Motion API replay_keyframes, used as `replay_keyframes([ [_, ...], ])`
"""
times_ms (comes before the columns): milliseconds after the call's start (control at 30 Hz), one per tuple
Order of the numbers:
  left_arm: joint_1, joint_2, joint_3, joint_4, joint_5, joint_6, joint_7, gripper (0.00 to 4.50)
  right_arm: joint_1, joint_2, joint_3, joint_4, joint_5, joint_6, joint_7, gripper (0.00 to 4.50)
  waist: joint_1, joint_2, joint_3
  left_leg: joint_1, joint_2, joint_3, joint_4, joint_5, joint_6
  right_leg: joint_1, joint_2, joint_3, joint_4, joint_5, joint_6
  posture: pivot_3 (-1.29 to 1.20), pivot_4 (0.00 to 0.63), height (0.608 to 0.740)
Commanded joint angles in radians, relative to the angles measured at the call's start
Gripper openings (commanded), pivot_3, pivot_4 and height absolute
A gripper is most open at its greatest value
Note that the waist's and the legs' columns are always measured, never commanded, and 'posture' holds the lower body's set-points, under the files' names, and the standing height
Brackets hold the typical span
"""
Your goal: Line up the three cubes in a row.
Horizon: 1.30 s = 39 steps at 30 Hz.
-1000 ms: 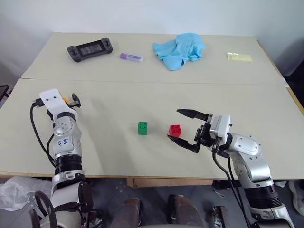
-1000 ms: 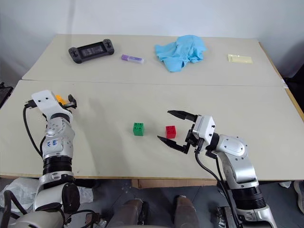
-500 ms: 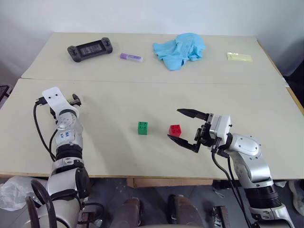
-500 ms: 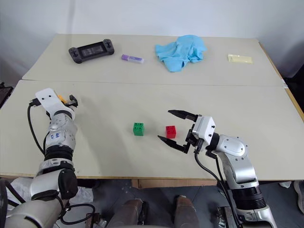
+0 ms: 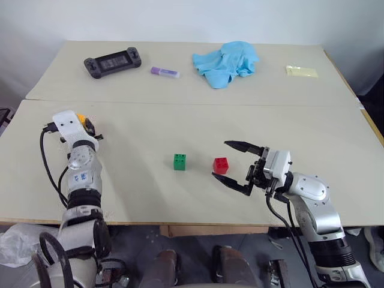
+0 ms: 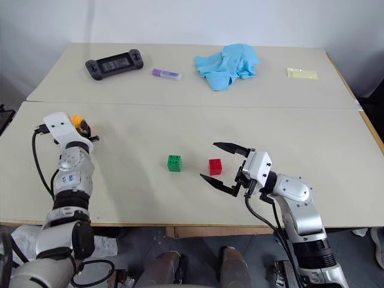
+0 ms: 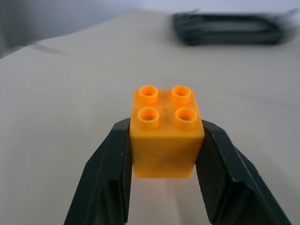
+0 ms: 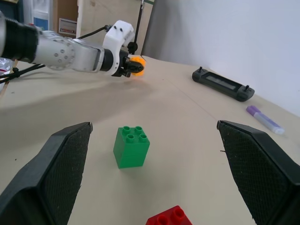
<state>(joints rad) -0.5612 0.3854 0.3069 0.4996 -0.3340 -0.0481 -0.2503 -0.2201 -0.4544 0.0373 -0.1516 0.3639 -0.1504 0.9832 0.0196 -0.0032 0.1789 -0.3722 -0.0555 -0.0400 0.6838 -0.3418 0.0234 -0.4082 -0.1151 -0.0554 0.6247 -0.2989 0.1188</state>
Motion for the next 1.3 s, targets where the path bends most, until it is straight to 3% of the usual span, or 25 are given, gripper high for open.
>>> replay_keyframes([
  [33,0.033,0.128,-0.080,-0.221,-0.136,0.050,-0.459,1.49,0.009,-0.004,-0.007,-0.025,0.010,-0.016,-0.002,4.50,0.000,0.000,0.000,0.000,0.000,0.000,0.000,0.000,0.000,0.000,0.000,0.000,-0.001,0.000,0.000,0.00,0.150,0.740],
  [100,0.023,0.200,-0.135,-0.238,-0.139,0.064,-0.634,1.49,0.033,-0.024,-0.032,-0.041,0.025,-0.003,-0.003,4.50,-0.003,0.000,0.000,0.000,0.001,0.000,0.000,0.000,-0.001,0.001,0.001,0.002,-0.001,0.000,0.000,0.00,0.150,0.740],
  [233,-0.074,0.290,-0.289,-0.105,-0.017,-0.034,-0.919,1.49,0.135,-0.093,-0.123,-0.104,0.090,0.052,-0.003,4.50,0.006,0.002,-0.001,0.001,-0.001,-0.001,0.000,0.001,0.000,0.002,0.002,0.002,-0.002,0.000,-0.001,0.00,0.150,0.740],
  [500,-0.252,0.259,-0.324,0.342,0.055,-0.263,-1.198,1.49,0.186,-0.153,-0.188,-0.107,0.083,0.041,0.000,4.50,-0.005,0.001,0.000,0.000,0.000,0.004,-0.001,0.001,0.002,0.000,0.006,0.001,0.000,0.000,0.001,0.00,0.150,0.740],
  [767,-0.286,0.286,-0.315,0.531,0.099,-0.335,-1.351,1.49,0.311,-0.166,-0.223,-0.202,0.082,0.050,-0.027,4.50,-0.002,0.000,0.000,0.000,-0.001,0.005,-0.001,0.000,0.004,-0.001,0.005,0.003,0.001,0.000,0.001,0.00,0.150,0.740],
  [1200,-0.304,0.254,-0.329,0.644,0.170,-0.390,-1.298,1.49,0.374,-0.206,-0.272,-0.256,0.099,0.083,-0.031,4.50,0.006,0.000,0.000,0.001,-0.002,0.006,0.000,0.001,0.006,0.000,0.004,0.003,0.001,0.001,0.002,0.00,0.150,0.740],
  [1300,-0.311,0.250,-0.314,0.652,0.167,-0.392,-1.288,2.51,0.377,-0.204,-0.265,-0.268,0.099,0.089,-0.037,4.50,0.005,0.000,0.000,0.001,-0.002,0.006,0.000,0.001,0.006,0.000,0.004,0.004,0.002,0.001,0.002,0.00,0.150,0.740],
])
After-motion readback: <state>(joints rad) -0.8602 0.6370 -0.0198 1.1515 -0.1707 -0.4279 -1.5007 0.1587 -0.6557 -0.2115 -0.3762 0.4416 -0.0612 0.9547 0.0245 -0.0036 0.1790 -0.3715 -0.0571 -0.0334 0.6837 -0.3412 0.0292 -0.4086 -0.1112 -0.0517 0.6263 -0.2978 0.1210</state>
